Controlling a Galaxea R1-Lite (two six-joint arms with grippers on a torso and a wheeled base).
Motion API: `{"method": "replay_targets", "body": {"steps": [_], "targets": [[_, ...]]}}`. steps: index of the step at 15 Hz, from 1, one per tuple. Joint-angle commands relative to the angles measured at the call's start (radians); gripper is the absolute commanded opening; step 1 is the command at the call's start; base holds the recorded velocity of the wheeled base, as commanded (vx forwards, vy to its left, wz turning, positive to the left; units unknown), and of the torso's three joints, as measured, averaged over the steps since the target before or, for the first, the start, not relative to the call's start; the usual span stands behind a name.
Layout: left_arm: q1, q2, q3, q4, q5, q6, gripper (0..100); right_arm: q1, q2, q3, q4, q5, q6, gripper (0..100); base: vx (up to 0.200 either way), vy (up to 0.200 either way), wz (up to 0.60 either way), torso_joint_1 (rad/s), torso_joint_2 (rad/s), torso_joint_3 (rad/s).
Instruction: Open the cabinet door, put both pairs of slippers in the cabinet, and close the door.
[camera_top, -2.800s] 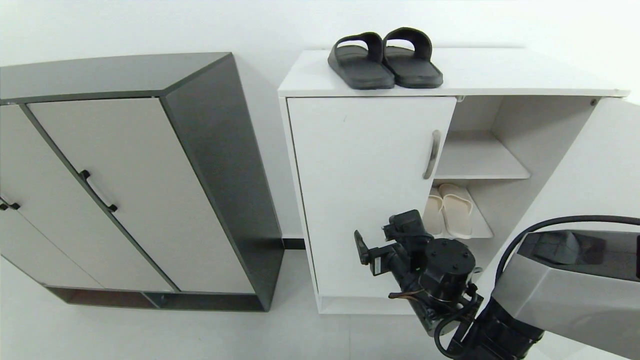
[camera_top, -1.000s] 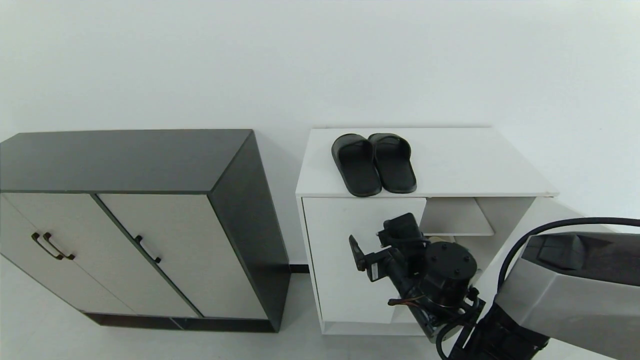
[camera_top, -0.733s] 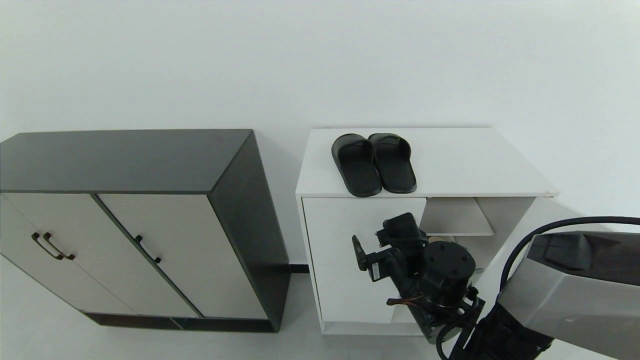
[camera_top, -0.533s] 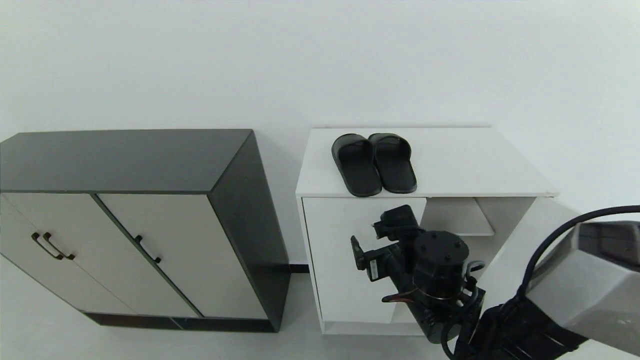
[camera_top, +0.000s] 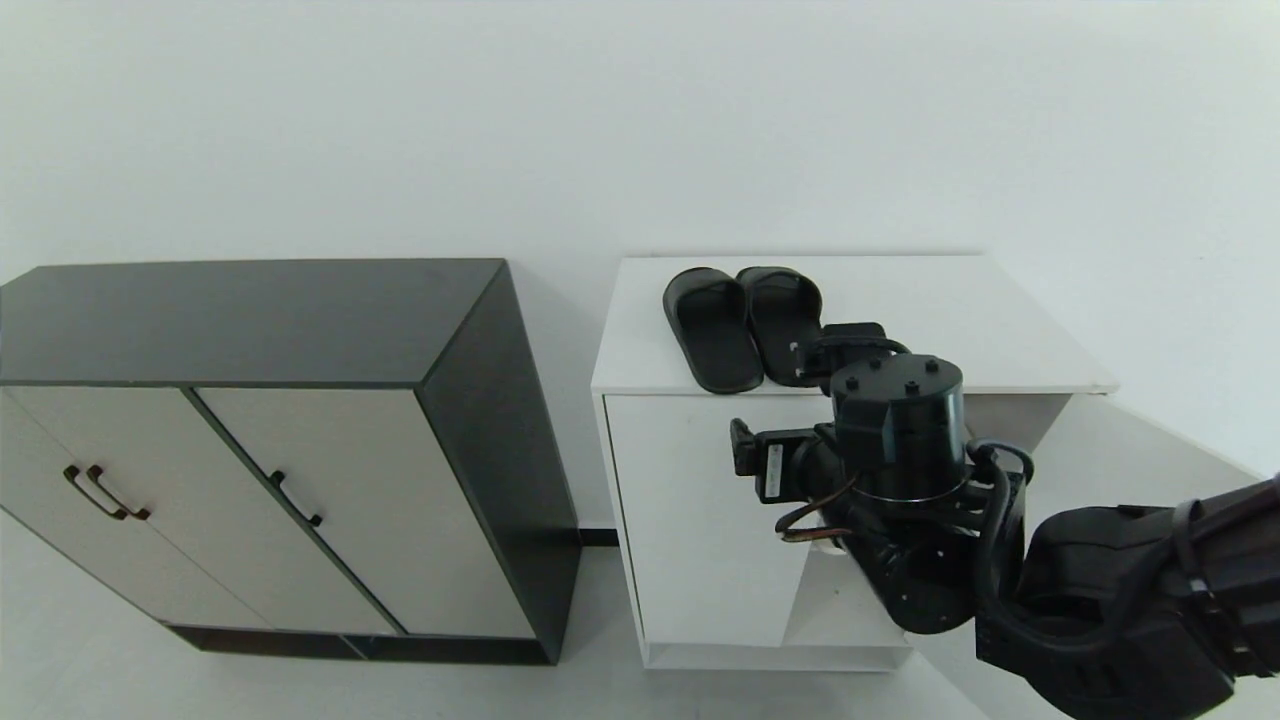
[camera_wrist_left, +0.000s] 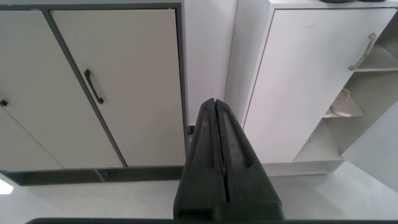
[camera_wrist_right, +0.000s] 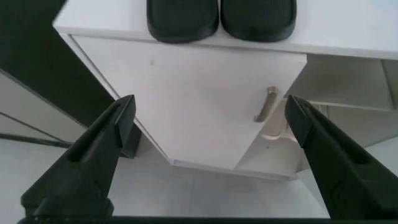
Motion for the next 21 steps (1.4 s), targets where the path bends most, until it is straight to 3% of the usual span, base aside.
{"method": "replay_targets", "body": {"steps": [1,10,14,21], "targets": [[0.0,0.0,0.0,0.001,0.0,-0.001,0,-0.005,0.002,-0.009,-0.001,-0.001,0.0,100,0.0,0.0,0.0,0.0,0.0,0.0],[0.0,0.0,0.0,-0.001,0.0,0.0,0,-0.033,0.058,0.003,-0.079,0.009,-0.004,100,0.2,0.0,0.0,0.003,0.0,0.001],[0.0,0.0,0.0,0.001,0.0,0.0,0,-0.068,0.123,0.0,-0.16,0.088,-0.059,100,0.2,0.0,0.0,0.001,0.01,0.001],[0.0,0.0,0.0,-0.001,0.0,0.0,0,-0.143,0.278,-0.21,-0.196,0.166,-0.136,100,0.0,0.0,0.0,0.0,0.0,0.0]]}}
